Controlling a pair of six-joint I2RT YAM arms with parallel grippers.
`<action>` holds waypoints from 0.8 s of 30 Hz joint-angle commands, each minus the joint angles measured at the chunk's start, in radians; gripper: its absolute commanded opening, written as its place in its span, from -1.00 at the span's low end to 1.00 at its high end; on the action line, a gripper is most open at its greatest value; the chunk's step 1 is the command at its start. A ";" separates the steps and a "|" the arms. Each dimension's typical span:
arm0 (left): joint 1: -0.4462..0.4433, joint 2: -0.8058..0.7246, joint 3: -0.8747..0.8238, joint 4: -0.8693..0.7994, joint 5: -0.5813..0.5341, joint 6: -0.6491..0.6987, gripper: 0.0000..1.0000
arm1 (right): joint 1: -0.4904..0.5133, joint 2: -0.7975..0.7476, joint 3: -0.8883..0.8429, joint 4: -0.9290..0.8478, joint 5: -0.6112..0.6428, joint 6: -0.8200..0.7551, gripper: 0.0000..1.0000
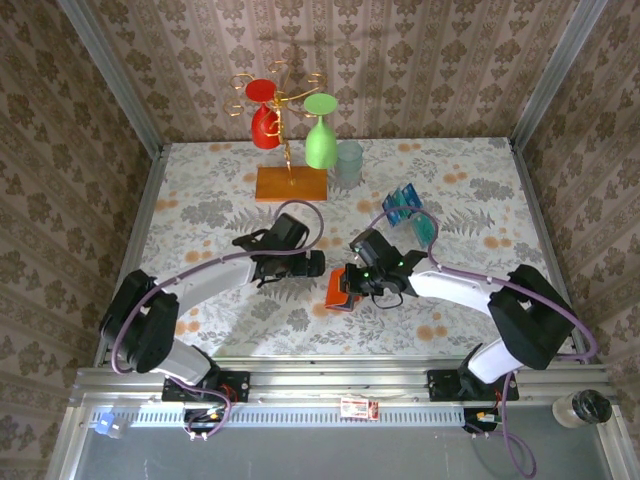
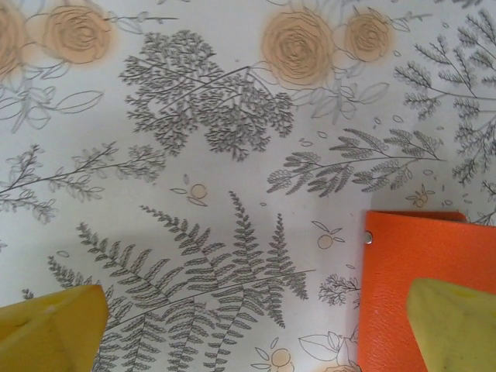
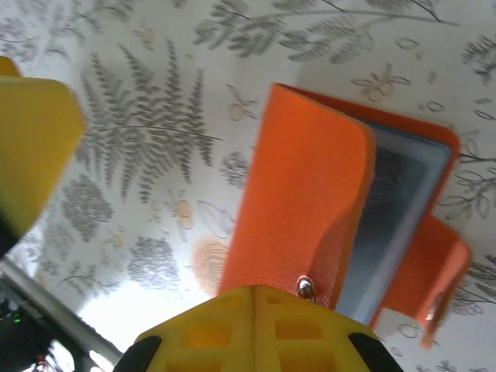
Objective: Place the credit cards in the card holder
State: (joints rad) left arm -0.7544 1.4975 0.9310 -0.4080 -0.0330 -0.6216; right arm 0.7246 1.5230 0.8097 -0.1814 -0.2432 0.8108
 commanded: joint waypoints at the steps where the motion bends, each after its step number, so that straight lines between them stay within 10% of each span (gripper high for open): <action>1: -0.028 0.030 0.041 -0.016 -0.016 0.076 1.00 | -0.002 0.029 -0.031 0.027 0.035 -0.012 -1.00; 24: -0.176 0.159 -0.028 0.050 -0.053 0.002 1.00 | -0.020 -0.034 -0.103 0.037 0.024 -0.010 -1.00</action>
State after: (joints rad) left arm -0.9195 1.6318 0.9031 -0.3141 -0.0341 -0.5861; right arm 0.7109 1.5383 0.7212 -0.1223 -0.2352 0.8112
